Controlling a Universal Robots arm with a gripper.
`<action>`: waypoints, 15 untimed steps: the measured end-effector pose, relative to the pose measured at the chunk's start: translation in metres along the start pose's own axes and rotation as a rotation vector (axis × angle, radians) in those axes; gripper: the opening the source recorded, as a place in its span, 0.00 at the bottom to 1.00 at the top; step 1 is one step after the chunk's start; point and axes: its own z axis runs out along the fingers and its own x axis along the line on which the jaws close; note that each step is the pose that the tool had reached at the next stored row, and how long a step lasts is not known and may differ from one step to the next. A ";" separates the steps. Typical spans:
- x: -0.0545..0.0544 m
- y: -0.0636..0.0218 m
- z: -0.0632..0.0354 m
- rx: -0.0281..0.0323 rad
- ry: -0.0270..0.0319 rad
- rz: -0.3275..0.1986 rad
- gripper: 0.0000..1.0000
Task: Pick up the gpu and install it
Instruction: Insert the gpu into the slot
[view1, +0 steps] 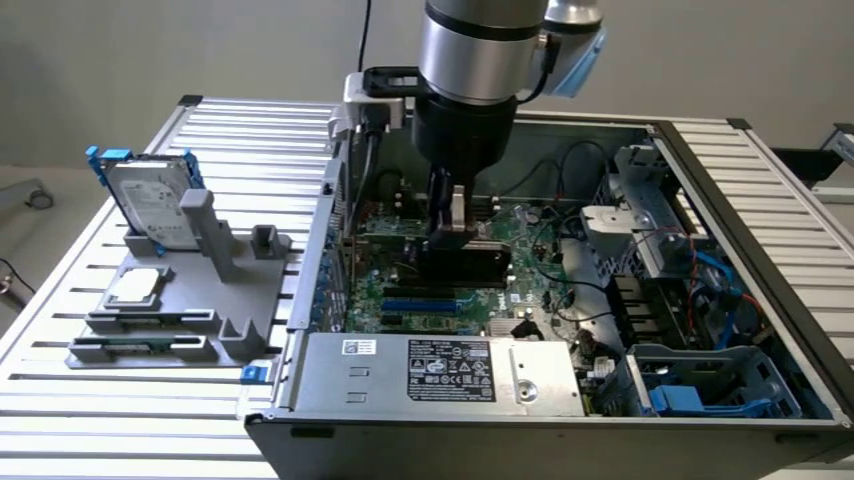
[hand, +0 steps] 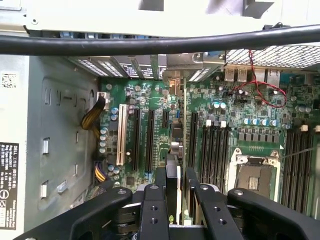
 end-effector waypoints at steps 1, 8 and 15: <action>0.000 0.0007 0.0019 0.0002 -0.0002 0.000 0.27; 0.000 0.0036 0.0118 0.0006 -0.0019 0.005 0.27; 0.000 0.0040 0.0159 0.0009 -0.0060 0.026 0.27</action>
